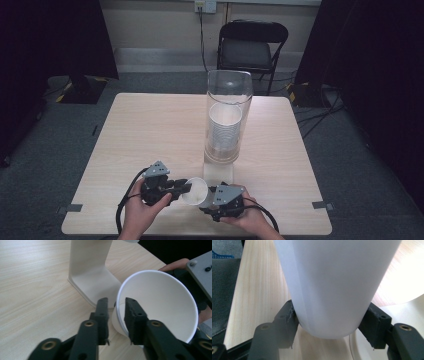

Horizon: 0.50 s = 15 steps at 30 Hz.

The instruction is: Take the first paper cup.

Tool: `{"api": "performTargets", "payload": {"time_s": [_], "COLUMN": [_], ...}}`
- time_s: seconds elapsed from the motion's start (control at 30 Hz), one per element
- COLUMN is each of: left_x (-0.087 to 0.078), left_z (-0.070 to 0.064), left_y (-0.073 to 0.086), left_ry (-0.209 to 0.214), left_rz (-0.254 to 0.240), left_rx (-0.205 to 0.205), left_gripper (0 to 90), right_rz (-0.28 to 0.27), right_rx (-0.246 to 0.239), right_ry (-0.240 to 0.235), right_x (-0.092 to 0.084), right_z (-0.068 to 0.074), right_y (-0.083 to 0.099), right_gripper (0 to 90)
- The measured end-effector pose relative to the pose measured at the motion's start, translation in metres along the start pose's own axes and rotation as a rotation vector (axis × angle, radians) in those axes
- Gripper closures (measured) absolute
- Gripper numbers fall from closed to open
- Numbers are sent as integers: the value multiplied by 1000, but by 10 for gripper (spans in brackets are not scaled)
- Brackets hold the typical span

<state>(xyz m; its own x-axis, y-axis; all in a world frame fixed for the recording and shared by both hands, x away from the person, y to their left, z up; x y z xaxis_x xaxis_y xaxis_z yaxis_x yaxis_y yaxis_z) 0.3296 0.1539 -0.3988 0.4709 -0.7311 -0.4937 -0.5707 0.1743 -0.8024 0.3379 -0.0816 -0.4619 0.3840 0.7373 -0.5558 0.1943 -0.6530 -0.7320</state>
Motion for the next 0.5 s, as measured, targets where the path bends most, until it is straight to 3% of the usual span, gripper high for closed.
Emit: {"api": "performTargets", "payload": {"time_s": [0.07, 0.17, 0.27, 0.33, 0.47, 0.5], "left_x": [2, 1, -3, -5, -12, -17], "left_z": [-1, 0, 6, 8, 20, 28], "left_y": [1, 1, 0, -1, -3, -5], "left_ry": [11, -7, -26, -32, -70, -111], "left_rz": [9, 24, 20, 13, -5, -5], "left_rx": [-15, -31, -63, -71, -114, -128], "left_gripper": [803, 853, 862, 862, 862, 862], "right_rz": [-11, -6, -11, -7, -15, -14], "right_rx": [2, 1, 34, 45, 56, 67], "right_ry": [-2, 4, 27, 35, 52, 61], "right_x": [1, 4, 5, 4, 2, 0], "right_z": [0, 1, 1, -1, -3, -5], "right_y": [-2, -3, -3, -1, 0, 1], "right_gripper": [364, 353, 277, 274, 269, 266]}}
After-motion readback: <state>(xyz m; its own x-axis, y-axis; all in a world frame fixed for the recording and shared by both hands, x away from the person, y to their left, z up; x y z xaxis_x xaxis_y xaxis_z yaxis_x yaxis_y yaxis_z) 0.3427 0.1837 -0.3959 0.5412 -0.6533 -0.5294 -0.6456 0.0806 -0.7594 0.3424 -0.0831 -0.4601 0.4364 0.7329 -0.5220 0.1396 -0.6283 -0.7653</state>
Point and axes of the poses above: each handheld gripper's, and its own axes: x roughly forward along the jaws, y roughly out of its underside, z roughly to its left, the point moved 1 cm from there along x, roughly forward along the jaws, and after that the axes turned 7 degrees about -x, right-handed, at the moved point
